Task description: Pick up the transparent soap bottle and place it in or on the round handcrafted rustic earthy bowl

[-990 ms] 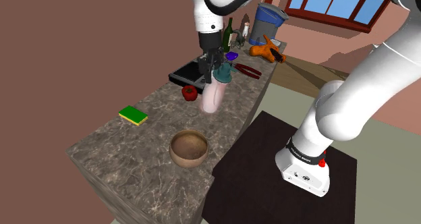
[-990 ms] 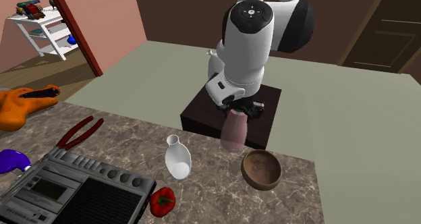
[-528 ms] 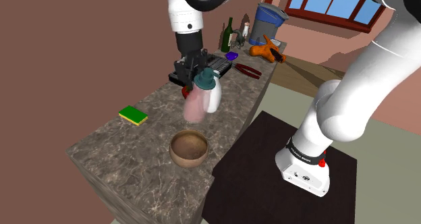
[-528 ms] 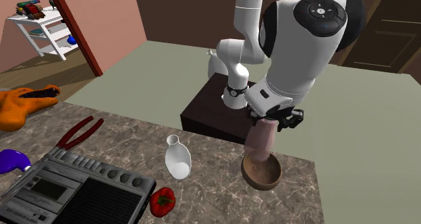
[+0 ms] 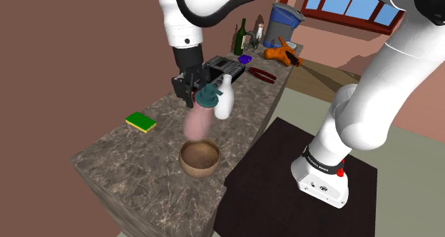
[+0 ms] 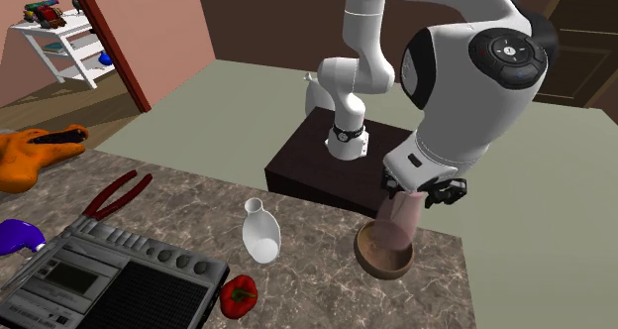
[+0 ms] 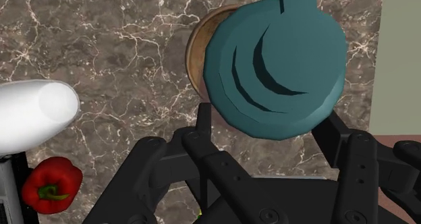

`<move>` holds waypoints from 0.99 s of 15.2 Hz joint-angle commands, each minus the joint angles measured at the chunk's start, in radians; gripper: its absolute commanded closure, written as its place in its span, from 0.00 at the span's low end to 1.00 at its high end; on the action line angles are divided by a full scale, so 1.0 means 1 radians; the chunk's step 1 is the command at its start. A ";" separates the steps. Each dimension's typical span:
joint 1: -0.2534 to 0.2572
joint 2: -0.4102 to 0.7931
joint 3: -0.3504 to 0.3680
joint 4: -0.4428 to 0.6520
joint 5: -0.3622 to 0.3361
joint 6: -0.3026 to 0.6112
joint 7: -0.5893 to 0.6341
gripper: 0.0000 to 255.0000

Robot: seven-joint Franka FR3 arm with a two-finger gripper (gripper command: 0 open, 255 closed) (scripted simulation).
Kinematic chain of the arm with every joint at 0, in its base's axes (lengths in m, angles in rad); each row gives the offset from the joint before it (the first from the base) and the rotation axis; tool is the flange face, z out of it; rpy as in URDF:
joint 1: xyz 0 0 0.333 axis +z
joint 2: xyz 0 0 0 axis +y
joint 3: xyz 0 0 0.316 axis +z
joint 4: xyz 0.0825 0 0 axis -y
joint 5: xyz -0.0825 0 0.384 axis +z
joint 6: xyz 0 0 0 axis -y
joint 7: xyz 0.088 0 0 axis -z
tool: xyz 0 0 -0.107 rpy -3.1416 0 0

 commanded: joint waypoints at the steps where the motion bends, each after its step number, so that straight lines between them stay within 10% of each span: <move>1: 0.001 0.009 0.001 -0.014 -0.001 0.023 0.001 1.00; 15: 0.005 0.082 0.006 -0.127 -0.014 0.208 0.002 1.00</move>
